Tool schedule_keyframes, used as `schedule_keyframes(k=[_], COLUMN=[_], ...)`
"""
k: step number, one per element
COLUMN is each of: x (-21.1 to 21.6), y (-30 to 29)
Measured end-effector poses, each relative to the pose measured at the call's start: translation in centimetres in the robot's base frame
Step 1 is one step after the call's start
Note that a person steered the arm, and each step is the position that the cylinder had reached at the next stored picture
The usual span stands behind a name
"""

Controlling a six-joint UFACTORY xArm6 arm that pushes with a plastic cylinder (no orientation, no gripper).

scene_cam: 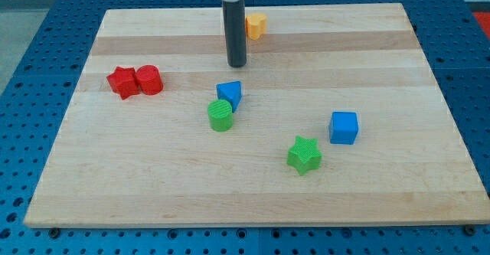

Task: Slide the blue triangle to the bottom right of the green circle

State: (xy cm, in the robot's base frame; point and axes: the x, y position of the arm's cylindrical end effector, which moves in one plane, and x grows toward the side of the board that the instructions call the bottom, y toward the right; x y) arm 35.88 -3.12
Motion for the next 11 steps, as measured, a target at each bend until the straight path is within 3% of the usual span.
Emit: schedule_keyframes(k=[4, 6, 9, 11], x=[0.3, 4.9, 5.8, 11.3], y=[0.0, 0.1, 1.5, 1.4])
